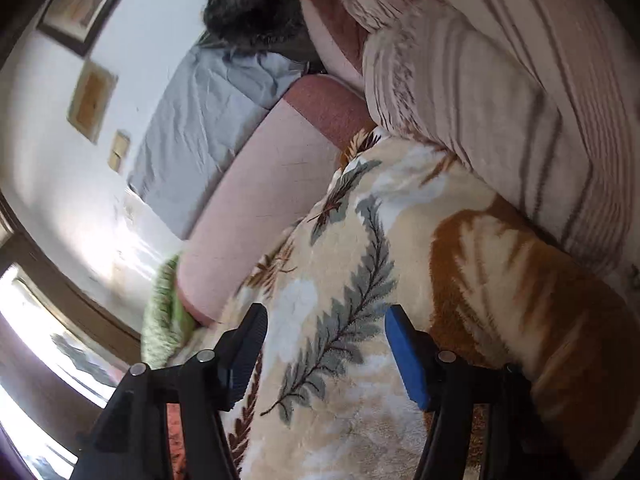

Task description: Fold small clothes

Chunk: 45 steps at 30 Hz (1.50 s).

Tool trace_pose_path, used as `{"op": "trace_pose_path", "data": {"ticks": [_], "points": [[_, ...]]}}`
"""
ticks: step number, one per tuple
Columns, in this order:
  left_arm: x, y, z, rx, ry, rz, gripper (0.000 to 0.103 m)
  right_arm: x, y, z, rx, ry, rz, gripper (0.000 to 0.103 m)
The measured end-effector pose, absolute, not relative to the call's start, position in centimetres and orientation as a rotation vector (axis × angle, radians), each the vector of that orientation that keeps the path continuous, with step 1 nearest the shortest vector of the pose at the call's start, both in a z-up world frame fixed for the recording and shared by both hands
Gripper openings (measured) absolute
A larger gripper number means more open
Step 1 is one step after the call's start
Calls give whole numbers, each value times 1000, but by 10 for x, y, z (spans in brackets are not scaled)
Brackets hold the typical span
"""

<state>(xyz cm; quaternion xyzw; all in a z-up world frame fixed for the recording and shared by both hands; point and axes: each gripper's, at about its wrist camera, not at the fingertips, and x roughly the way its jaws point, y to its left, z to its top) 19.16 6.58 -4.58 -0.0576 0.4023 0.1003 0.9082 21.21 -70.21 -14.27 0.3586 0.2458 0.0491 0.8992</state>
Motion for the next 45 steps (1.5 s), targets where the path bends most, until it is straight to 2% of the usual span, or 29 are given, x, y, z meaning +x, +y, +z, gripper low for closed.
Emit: {"op": "trace_pose_path", "data": {"ticks": [1,3,5,6,9,14,17,24,25,26,27,28,29,30,31,33,34,35,36,37,38,39,43,45], "points": [[190,67,-45,-113,830,197,65,207,-679,-121,666,509,106,82],[187,69,-45,-104,823,180,65,196,-628,-90,620,496,179,88],[183,73,-45,-110,830,166,65,192,-575,-73,618,544,258,100],[180,78,-46,-129,839,156,65,187,-546,-70,636,588,304,103],[172,96,-52,-199,859,162,67,171,-459,-82,747,712,436,103],[176,112,-79,-316,979,99,68,149,-358,-141,931,872,471,103],[183,114,-91,-346,1007,81,68,160,-354,-182,1100,907,327,103],[210,128,-127,-529,1118,139,68,197,-371,-189,1212,862,200,103],[212,128,-129,-541,1116,145,65,202,-376,-194,1234,864,179,103],[214,127,-129,-543,1109,154,47,208,-376,-196,1245,863,171,103],[218,125,-130,-522,1125,156,15,214,-376,-192,1237,868,168,102],[222,124,-132,-516,1149,145,10,219,-374,-191,1208,882,158,95],[225,124,-134,-529,1165,138,10,220,-374,-187,1181,906,138,66],[228,125,-135,-551,1178,145,9,223,-378,-188,1159,937,120,41],[229,126,-135,-564,1189,147,9,225,-382,-194,1171,961,108,25],[229,126,-133,-562,1190,143,9,226,-382,-199,1175,997,118,25],[228,125,-132,-553,1182,135,9,222,-380,-197,1160,1005,123,29],[227,126,-131,-539,1173,128,11,219,-379,-193,1141,1012,119,39],[224,126,-131,-532,1161,132,16,212,-378,-191,1150,1011,129,54],[222,127,-132,-541,1156,146,20,205,-379,-191,1197,973,158,86],[220,129,-134,-553,1151,154,30,197,-381,-188,1233,953,159,99],[220,130,-136,-574,1142,151,35,192,-383,-186,1242,948,136,100],[228,120,-135,-558,1140,175,40,213,-376,-186,1207,970,116,100],[233,114,-134,-497,1161,196,9,229,-374,-183,1166,961,98,99]]}}
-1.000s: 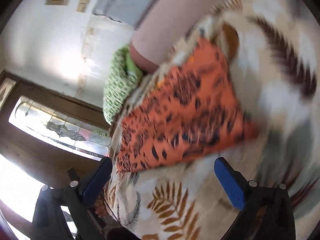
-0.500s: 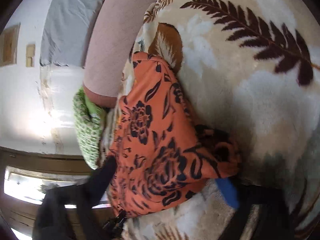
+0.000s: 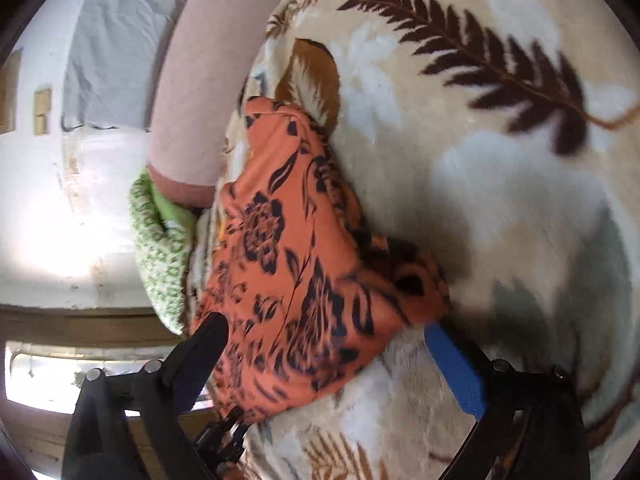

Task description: Fold small clothes

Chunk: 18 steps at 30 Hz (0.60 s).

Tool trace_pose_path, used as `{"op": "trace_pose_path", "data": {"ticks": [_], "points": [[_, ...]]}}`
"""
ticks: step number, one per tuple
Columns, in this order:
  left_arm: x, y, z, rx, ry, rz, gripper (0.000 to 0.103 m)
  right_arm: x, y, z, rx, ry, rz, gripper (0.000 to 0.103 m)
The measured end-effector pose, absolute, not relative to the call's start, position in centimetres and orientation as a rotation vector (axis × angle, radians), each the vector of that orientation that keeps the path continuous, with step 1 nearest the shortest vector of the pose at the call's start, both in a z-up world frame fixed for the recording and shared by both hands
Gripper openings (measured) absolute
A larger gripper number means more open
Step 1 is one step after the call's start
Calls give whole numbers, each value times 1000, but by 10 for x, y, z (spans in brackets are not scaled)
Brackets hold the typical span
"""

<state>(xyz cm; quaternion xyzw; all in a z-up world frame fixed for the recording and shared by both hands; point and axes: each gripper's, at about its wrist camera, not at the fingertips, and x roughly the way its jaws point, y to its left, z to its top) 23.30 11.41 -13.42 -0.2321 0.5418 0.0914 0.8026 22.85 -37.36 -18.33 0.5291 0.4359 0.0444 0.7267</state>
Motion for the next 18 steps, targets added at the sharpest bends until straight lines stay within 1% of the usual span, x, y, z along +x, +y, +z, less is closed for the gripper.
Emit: {"op": "trace_pose_path", "data": {"ticks": [1,2,3,4,8,12,14,16,18], "points": [[234,114,-134,-498,1173,182,9,233,-373,-181,1136,968,81,92],[235,115,-133,-501,1180,187,8,234,-374,-181,1111,981,68,46],[236,115,-130,-504,1188,186,7,239,-373,-183,1103,1009,65,16],[237,115,-128,-502,1187,187,7,237,-379,-182,1098,1010,67,19],[230,108,-97,-441,1117,194,7,238,-374,-157,979,980,117,19],[189,93,-60,-411,1017,175,7,221,-373,-115,875,920,153,16],[161,90,-54,-429,1004,153,7,203,-378,-99,866,894,155,13],[136,90,-58,-437,1016,133,7,172,-395,-91,874,886,147,12],[114,87,-80,-438,1054,121,8,147,-404,-92,844,903,120,11]]}}
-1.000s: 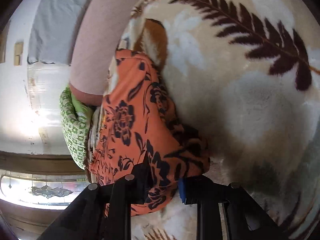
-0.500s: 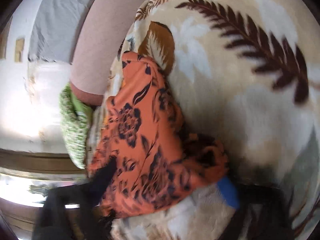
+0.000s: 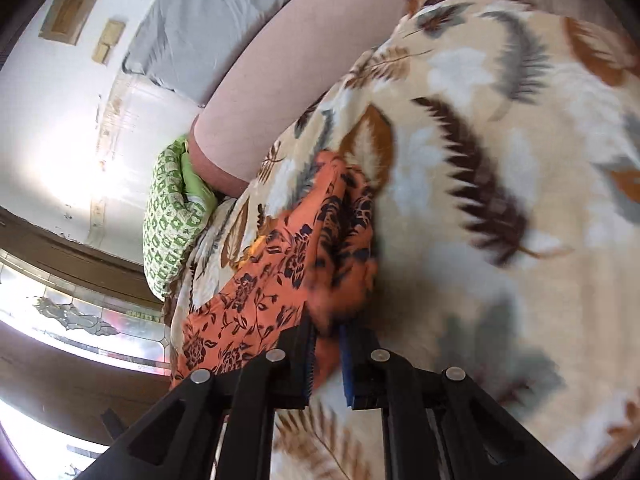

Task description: Fold small clothes

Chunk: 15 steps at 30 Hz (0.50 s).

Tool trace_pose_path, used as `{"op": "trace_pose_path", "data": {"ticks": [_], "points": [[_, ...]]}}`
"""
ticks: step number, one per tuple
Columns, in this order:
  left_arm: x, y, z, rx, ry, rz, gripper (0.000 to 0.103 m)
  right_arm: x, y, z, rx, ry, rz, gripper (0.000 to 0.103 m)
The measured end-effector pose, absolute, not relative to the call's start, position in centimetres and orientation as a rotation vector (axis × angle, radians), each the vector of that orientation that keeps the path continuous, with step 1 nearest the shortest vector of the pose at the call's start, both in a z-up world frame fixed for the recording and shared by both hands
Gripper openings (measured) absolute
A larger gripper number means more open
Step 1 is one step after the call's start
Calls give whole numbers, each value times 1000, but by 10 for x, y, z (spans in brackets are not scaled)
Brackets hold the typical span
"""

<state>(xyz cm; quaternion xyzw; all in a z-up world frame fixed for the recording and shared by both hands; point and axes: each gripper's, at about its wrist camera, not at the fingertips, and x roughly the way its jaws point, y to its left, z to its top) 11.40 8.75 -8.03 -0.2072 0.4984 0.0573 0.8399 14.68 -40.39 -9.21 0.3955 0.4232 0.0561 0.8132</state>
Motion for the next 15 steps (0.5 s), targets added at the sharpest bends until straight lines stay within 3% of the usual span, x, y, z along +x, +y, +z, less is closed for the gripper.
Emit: {"op": "trace_pose_path", "data": {"ticks": [6,7,8,9,10,15], "points": [[114,107,-114,-495,1079,157,18,129,-411,-129,938,945,152,18],[115,107,-110,-498,1077,151,18,134,-405,-127,946,932,183,33],[117,106,-106,-489,1071,148,22,137,-402,-124,937,931,199,75],[119,105,-104,-485,1068,145,29,142,-398,-124,936,924,214,94],[120,102,-103,-486,1066,140,33,148,-394,-125,953,908,223,102],[127,98,-115,-515,1089,168,46,179,-392,-167,1161,956,149,101]]}}
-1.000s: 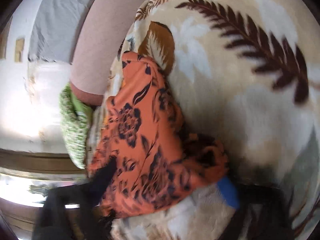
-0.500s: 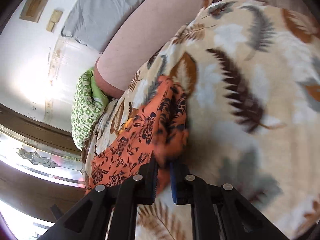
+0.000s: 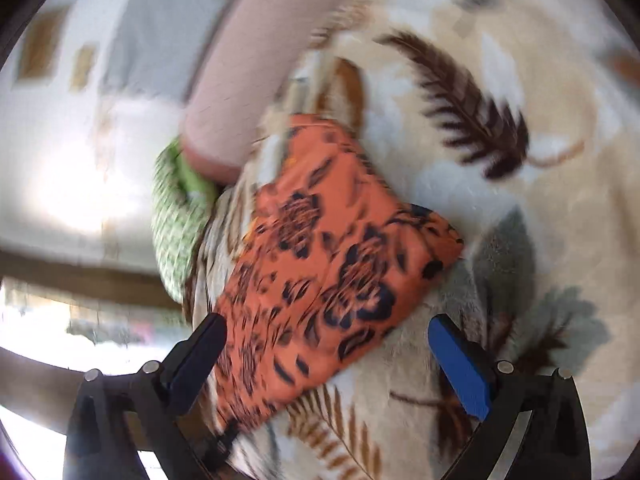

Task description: Fold small clothes

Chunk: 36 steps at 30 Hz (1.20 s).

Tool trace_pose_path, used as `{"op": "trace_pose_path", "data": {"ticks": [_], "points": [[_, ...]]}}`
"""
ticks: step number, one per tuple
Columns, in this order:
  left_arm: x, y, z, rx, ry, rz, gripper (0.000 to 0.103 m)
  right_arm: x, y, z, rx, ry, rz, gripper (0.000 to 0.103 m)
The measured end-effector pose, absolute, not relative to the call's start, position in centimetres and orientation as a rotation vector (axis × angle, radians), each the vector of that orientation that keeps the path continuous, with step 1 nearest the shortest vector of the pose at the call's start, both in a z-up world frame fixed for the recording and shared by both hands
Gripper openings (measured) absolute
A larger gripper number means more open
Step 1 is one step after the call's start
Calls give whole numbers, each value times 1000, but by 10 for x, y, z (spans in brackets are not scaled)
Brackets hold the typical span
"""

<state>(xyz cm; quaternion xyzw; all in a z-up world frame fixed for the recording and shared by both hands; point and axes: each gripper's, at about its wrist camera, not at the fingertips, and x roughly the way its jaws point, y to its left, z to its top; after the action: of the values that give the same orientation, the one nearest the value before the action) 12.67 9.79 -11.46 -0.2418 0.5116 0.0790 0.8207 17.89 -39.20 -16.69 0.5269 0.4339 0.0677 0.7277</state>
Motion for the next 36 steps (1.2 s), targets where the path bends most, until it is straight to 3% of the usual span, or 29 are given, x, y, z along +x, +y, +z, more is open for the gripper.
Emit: {"op": "trace_pose_path", "data": {"ticks": [3,4,5,6,8,9,13,16,19,21,22,25,30,36], "points": [[126,99,-117,-547,1106,183,47,195,-399,-185,1192,943,71,93],[127,101,-119,-569,1109,188,46,199,-403,-192,1225,947,45,77],[128,103,-119,-586,1114,194,45,201,-408,-200,1260,953,20,38],[130,105,-120,-588,1123,202,29,204,-411,-208,1291,973,26,13],[137,107,-121,-555,1151,215,12,207,-408,-202,1233,977,48,14],[141,106,-119,-532,1156,208,10,207,-405,-191,1177,963,68,14],[132,96,-90,-429,1088,190,8,181,-395,-129,983,857,145,11],[114,95,-84,-387,1059,195,8,145,-383,-119,859,879,157,11],[109,108,-117,-433,1151,199,12,125,-388,-167,861,995,96,15],[102,121,-120,-504,1144,189,25,116,-401,-199,1013,1021,108,21],[99,126,-112,-508,1126,198,27,113,-404,-196,1020,1004,100,28],[91,141,-81,-442,1023,286,37,110,-405,-154,845,939,65,67],[111,136,-54,-325,928,280,39,138,-409,-100,649,844,70,67],[160,91,-72,-163,1000,134,39,230,-379,-97,327,988,147,67]]}}
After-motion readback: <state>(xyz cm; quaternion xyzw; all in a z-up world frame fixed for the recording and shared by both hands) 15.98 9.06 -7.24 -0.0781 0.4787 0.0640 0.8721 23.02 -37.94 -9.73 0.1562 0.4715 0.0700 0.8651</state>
